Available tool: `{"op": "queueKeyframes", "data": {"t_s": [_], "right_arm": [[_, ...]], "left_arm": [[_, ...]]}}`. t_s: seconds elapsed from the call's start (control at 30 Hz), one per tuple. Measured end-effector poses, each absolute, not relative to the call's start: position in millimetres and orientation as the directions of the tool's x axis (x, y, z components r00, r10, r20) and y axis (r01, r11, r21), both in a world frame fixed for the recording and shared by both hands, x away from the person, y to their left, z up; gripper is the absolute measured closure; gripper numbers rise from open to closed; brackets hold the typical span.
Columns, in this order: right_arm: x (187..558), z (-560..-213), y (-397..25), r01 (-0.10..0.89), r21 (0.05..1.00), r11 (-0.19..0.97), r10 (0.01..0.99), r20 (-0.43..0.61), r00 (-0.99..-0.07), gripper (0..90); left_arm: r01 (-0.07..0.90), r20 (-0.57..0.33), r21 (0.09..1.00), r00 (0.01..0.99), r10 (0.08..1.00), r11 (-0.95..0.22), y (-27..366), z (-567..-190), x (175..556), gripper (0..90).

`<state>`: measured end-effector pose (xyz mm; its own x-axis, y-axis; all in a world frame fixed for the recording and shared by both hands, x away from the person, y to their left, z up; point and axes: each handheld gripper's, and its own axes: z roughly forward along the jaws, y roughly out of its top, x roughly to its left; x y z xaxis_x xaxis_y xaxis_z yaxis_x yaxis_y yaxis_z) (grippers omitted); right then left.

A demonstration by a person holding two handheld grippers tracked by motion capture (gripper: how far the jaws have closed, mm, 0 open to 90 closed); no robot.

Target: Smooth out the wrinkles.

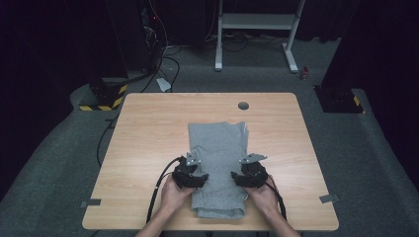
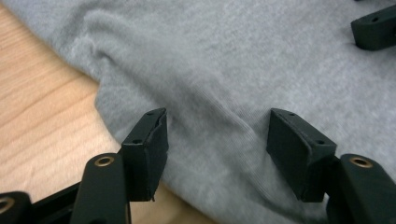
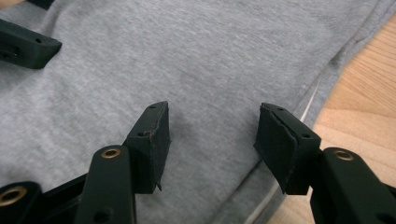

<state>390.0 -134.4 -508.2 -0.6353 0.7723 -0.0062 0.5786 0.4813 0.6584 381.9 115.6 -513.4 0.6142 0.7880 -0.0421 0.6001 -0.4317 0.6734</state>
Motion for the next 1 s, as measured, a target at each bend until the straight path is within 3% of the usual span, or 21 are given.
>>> {"op": "queueKeyframes", "data": {"t_s": [0.63,1.0], "right_arm": [[427.1,-510.8,-145.8,0.583,0.656,0.48,0.784,-0.022,-0.62,38.3],[429.6,-503.4,-151.6,0.621,0.648,0.441,0.795,0.039,-0.606,35.2]], "left_arm": [[0.617,-0.041,0.67,0.586,0.809,-0.413,99.7,-513.0,411.8,38.4],[0.645,-0.116,0.682,0.561,0.82,-0.344,114.5,-508.4,417.0,36.8]]}}
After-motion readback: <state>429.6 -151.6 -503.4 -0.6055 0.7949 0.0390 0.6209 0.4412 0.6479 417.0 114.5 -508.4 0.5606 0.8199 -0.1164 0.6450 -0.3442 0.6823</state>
